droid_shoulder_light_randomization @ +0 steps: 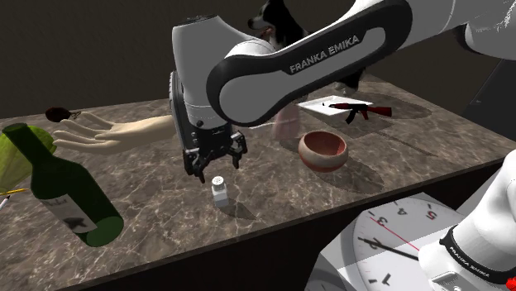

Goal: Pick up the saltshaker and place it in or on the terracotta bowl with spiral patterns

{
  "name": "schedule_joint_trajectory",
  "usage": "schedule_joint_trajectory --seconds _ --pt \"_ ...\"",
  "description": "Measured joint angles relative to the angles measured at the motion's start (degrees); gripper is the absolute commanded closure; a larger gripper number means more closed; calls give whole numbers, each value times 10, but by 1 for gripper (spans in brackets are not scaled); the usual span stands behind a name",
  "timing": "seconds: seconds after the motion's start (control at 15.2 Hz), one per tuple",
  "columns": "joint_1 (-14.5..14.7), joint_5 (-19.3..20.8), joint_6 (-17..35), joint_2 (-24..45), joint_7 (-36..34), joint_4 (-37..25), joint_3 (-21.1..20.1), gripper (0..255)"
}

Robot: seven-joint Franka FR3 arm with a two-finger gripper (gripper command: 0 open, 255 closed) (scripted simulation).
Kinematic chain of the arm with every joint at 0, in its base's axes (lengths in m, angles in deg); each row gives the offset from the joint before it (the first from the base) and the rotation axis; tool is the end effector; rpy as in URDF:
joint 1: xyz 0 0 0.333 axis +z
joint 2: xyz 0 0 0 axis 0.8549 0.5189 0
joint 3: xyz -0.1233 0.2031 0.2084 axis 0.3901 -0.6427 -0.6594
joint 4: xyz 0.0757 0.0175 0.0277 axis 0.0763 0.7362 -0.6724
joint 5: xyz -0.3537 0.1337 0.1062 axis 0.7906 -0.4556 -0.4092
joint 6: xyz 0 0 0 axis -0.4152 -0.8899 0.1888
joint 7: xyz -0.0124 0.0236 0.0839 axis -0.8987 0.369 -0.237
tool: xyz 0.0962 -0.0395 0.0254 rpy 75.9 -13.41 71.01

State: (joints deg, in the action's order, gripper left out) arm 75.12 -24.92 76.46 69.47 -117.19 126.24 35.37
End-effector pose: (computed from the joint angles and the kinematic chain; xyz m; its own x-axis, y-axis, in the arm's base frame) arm 0.4916 0.4241 0.4079 0.9965 -0.0840 0.0020 -0.0840 -0.9965 -0.0018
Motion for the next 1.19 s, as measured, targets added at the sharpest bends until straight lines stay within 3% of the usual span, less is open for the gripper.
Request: schedule_joint_trajectory --seconds 0.46,0.86,0.92,1.19 --pt "7 15 42 26 -12 19 6 0" --pt "8 17 46 30 -14 19 6 0" --pt "8 17 46 30 -14 19 6 255" --pt "8 17 46 30 -14 19 6 255"
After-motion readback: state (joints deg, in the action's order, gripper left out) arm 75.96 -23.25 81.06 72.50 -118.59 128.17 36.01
